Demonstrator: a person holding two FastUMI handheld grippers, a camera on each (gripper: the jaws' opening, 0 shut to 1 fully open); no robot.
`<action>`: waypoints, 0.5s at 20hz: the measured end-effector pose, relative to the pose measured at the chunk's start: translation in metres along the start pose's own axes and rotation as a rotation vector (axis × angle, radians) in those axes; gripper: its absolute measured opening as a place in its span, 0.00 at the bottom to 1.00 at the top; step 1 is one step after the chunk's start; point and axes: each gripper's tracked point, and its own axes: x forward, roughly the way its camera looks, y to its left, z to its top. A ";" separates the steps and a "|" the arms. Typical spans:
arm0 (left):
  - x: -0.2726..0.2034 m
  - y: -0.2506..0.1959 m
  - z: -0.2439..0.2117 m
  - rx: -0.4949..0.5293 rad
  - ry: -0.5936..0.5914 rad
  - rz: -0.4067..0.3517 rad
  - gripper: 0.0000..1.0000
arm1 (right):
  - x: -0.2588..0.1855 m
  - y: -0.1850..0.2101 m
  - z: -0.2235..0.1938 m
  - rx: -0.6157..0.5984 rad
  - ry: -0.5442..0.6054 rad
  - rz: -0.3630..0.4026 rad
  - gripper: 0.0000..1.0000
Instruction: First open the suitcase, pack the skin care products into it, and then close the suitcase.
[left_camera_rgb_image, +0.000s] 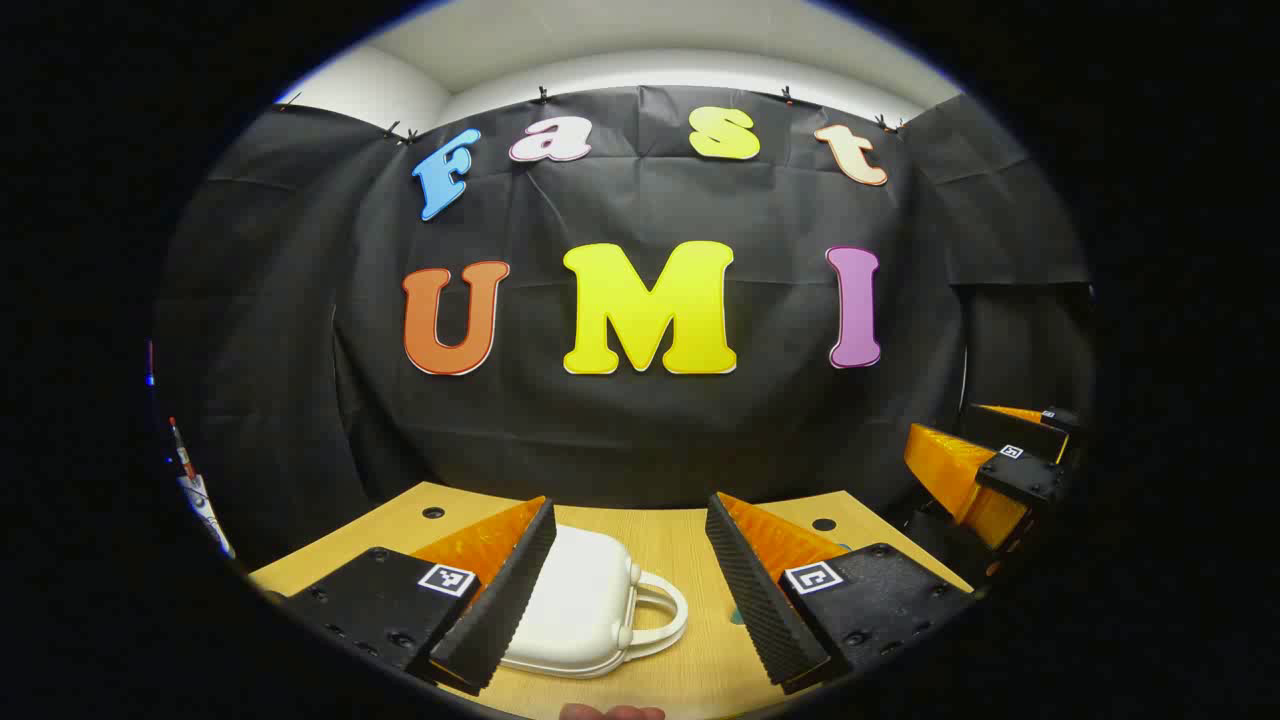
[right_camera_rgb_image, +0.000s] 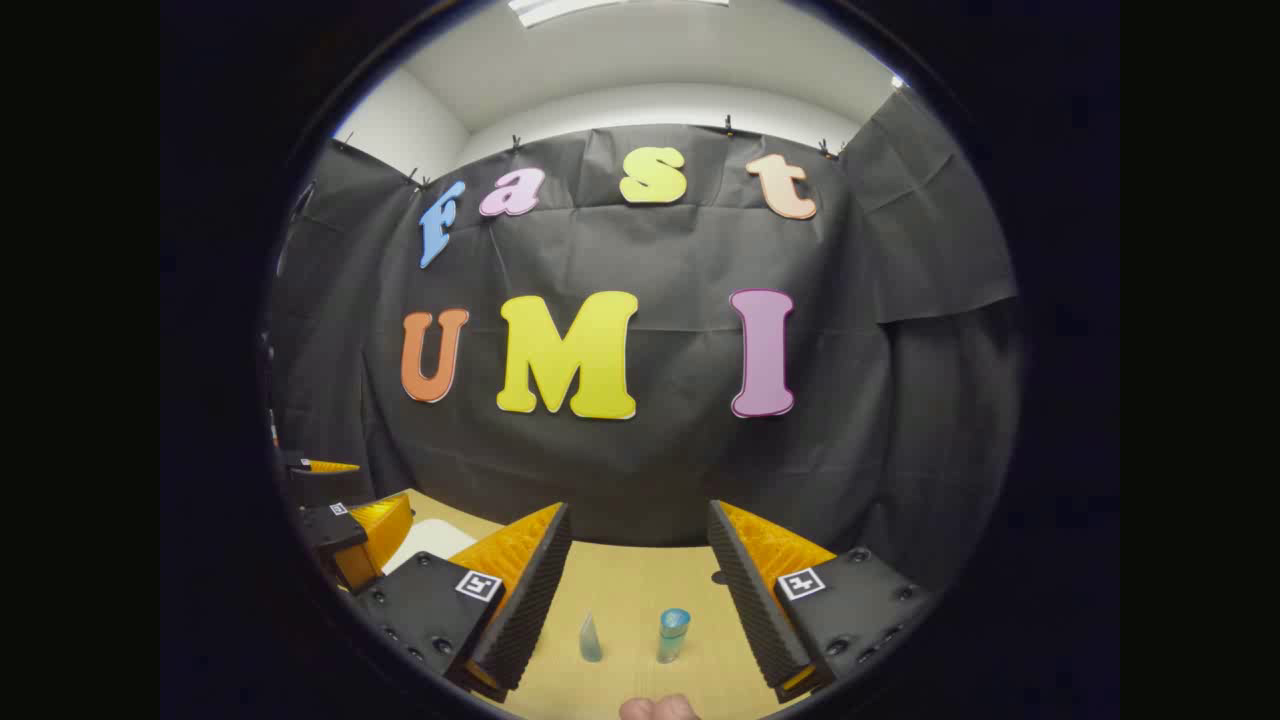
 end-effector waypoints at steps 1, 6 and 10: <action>0.001 0.002 0.001 0.002 -0.002 0.004 0.96 | 0.001 0.002 0.001 0.000 -0.001 0.004 0.81; 0.004 0.009 0.006 0.005 -0.015 0.019 0.96 | 0.007 0.009 0.002 -0.001 -0.004 0.018 0.81; 0.004 0.011 0.007 0.005 -0.019 0.023 0.96 | 0.010 0.011 0.002 0.000 -0.003 0.022 0.81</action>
